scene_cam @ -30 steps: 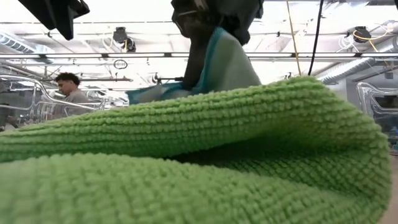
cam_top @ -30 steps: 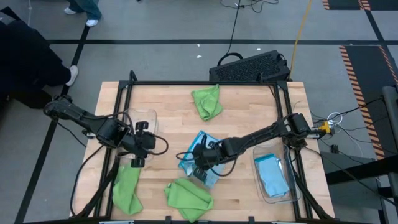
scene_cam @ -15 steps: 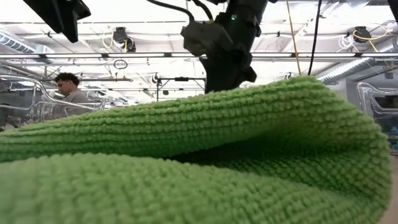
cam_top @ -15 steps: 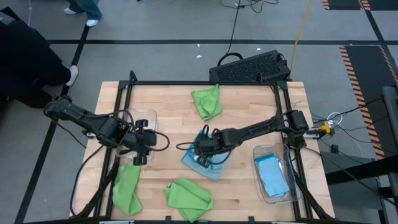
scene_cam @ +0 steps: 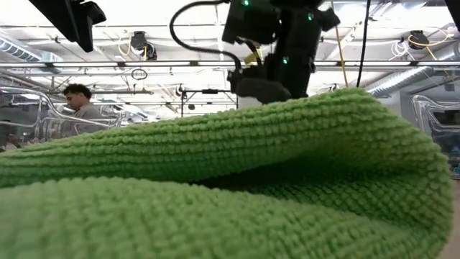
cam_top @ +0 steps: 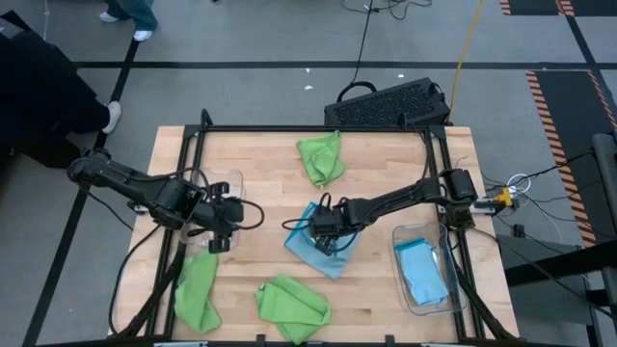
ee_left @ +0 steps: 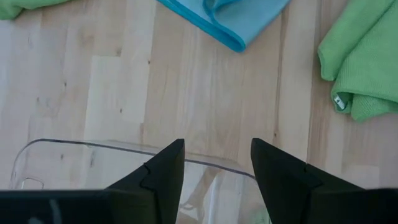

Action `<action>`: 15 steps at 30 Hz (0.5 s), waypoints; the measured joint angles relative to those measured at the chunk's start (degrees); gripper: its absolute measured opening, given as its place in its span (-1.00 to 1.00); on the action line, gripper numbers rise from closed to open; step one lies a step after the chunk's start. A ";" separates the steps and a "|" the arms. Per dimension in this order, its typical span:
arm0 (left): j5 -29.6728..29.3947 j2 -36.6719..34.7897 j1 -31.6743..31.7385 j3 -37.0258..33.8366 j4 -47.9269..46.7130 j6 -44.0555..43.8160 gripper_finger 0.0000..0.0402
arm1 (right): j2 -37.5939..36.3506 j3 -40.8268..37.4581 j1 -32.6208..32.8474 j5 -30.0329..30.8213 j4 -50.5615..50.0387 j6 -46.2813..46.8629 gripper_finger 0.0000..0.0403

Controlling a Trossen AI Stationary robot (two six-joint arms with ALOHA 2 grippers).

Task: Sort microfiber towel by color & place in baskets
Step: Fold the blue microfiber towel

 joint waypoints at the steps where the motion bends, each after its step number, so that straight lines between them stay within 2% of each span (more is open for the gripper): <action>1: 0.00 0.00 0.00 0.00 -0.33 0.04 -0.06 | 0.00 -0.74 0.01 0.00 0.93 0.07 -0.98; 15: 0.04 0.00 0.00 0.00 -0.60 1.84 -0.06 | -1.86 -2.12 -0.26 0.05 7.54 -6.14 -0.98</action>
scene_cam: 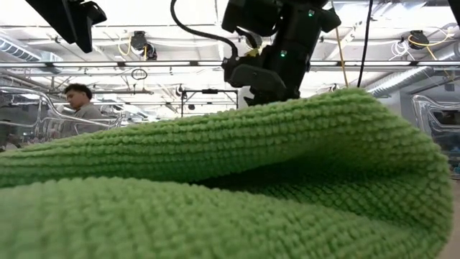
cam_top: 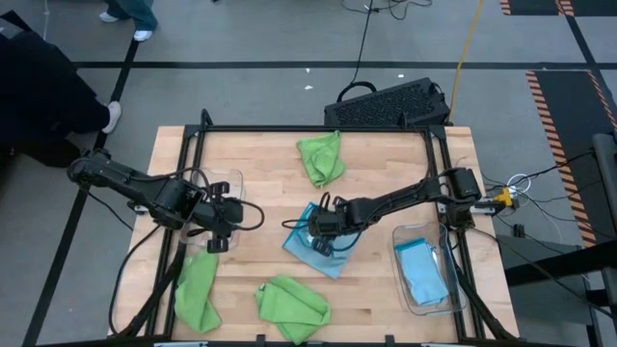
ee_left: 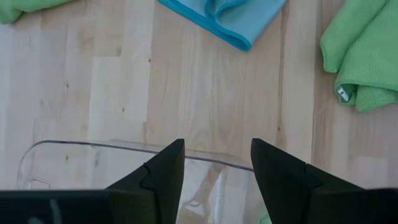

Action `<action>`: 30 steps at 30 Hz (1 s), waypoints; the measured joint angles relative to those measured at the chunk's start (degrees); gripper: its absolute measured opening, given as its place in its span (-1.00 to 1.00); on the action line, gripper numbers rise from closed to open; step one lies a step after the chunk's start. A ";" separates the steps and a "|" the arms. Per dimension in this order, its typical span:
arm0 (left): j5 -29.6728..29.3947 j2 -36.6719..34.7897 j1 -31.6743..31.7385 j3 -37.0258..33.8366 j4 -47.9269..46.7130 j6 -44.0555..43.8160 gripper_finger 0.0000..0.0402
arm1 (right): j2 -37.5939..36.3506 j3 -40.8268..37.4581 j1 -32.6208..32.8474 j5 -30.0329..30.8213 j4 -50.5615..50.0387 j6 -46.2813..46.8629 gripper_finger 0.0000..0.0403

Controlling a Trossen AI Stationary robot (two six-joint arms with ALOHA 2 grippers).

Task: Sort microfiber towel by color & place in baskets
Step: Fold the blue microfiber towel

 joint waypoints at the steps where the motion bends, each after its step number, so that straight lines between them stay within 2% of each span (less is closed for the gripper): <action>1: 0.02 -0.01 0.00 0.00 -0.01 -0.38 -0.06 | -0.20 0.00 -0.10 0.02 -0.12 -0.56 -0.98; 8: -0.24 -0.02 0.00 0.00 -0.02 -1.19 -0.06 | -2.58 0.00 -1.02 -0.03 -0.54 -3.77 -0.98; 15: -4.44 -0.01 0.00 0.00 0.13 0.03 -0.06 | -2.59 -1.65 -3.46 0.10 0.33 -5.07 -0.98; 23: -3.95 -0.01 0.00 0.00 0.13 -0.23 -0.06 | -2.53 -2.45 -4.60 -0.06 1.33 -6.61 -0.97; 30: -3.96 -0.02 -0.01 0.00 0.12 -0.07 -0.06 | -2.53 -2.45 -4.78 0.05 1.08 -6.81 -0.76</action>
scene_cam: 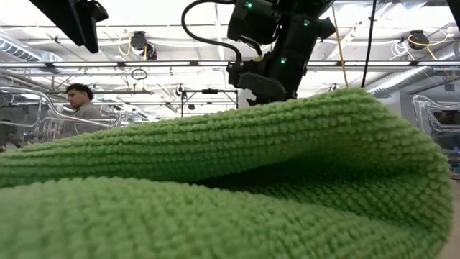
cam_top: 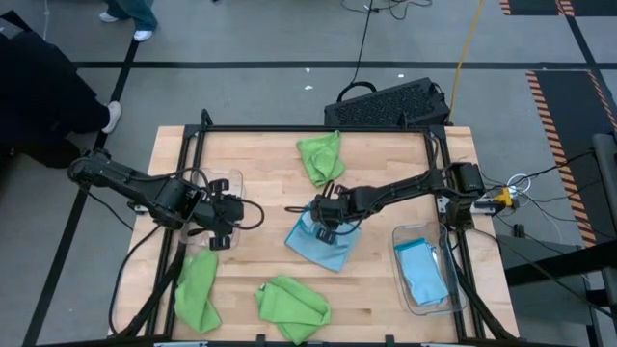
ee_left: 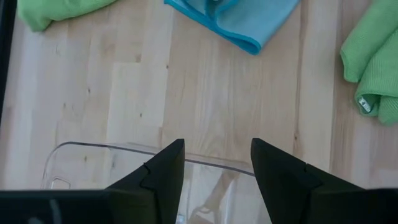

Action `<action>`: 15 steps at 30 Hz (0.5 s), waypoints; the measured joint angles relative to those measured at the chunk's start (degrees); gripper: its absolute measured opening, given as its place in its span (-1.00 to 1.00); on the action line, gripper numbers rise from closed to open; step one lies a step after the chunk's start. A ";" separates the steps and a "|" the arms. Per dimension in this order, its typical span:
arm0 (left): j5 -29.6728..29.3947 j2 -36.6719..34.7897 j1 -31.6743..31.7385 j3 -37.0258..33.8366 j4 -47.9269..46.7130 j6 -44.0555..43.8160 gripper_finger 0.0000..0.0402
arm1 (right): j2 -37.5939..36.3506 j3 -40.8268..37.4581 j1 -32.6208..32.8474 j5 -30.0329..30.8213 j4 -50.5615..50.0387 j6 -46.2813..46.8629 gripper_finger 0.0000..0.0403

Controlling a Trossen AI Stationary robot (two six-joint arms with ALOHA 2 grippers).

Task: Sort microfiber towel by color & place in baskets
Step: Fold the blue microfiber towel

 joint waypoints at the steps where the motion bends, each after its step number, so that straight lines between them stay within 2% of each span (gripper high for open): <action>1: 0.01 0.00 -0.09 0.00 0.00 0.33 -0.06 | 0.00 0.00 -0.11 0.03 -0.04 0.00 -0.71; 8: 0.05 1.26 -3.52 0.00 4.57 5.89 -0.06 | 0.00 0.00 -1.54 0.81 -2.19 0.55 -0.39; 15: -0.24 5.55 -4.30 0.00 12.08 7.26 -0.06 | -2.20 0.00 -1.12 -3.26 -0.26 1.16 -0.34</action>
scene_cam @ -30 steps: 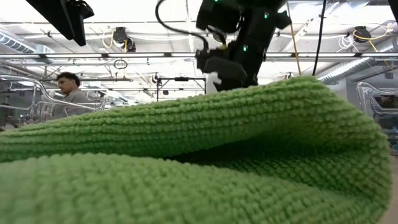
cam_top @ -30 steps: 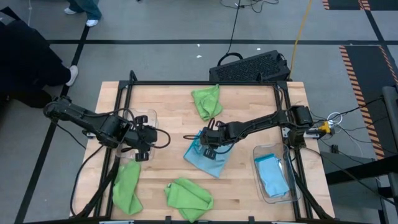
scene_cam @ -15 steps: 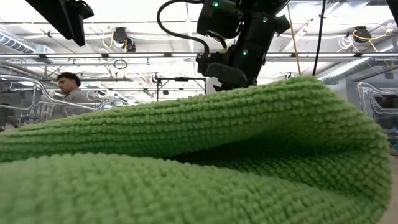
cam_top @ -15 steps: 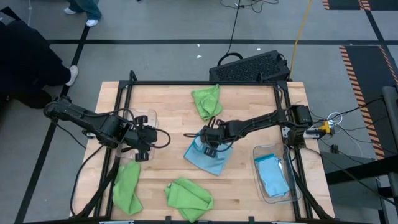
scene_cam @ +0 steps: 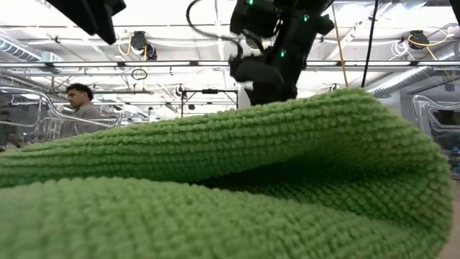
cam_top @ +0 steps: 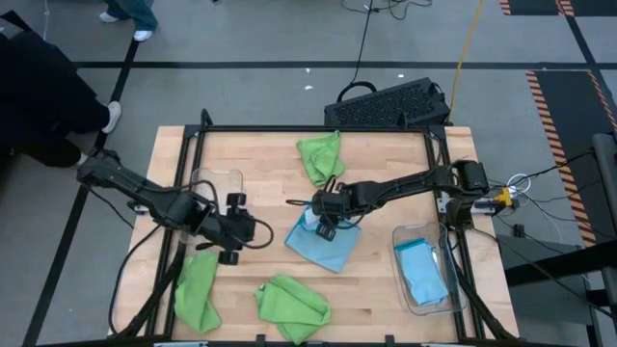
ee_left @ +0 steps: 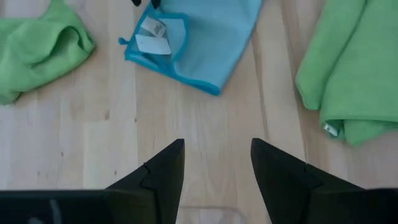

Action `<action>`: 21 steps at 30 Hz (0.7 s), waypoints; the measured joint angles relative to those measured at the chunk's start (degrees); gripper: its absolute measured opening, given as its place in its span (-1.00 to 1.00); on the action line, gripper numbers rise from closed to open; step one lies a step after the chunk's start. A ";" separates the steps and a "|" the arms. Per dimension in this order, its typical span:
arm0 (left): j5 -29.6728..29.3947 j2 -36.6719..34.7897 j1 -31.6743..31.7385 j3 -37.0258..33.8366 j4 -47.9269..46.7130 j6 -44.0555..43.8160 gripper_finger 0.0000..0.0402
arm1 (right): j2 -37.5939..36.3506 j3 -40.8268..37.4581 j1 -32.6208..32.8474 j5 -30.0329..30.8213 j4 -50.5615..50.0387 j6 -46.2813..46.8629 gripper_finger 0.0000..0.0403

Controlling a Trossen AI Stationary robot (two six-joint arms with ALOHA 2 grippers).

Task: Sort microfiber towel by color & place in baskets
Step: Fold the blue microfiber towel

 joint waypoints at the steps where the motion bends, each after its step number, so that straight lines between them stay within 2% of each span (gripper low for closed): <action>1: -0.04 0.63 0.12 0.00 0.18 0.07 -0.06 | -0.60 0.00 0.42 -0.07 1.17 -0.88 -0.34; 4: 0.44 2.62 0.42 0.00 -0.16 0.49 -0.06 | -2.28 0.02 1.81 -1.20 4.18 -3.84 -0.34; 10: 1.26 3.52 0.42 0.00 -0.42 0.08 -0.06 | -3.20 -0.13 3.43 -15.21 4.38 -7.82 -0.34; 12: 1.24 3.50 0.42 0.00 -0.46 -0.74 -0.06 | -2.88 -1.42 4.02 -17.88 6.64 -8.17 -0.34; 15: 1.30 3.50 0.42 0.00 -0.50 -1.36 -0.06 | -2.57 -5.39 4.62 -18.92 13.81 -8.20 -0.34; 21: 1.33 3.47 0.42 0.00 -0.53 0.03 -0.06 | -2.57 -15.64 4.35 -17.07 37.70 -5.75 -0.34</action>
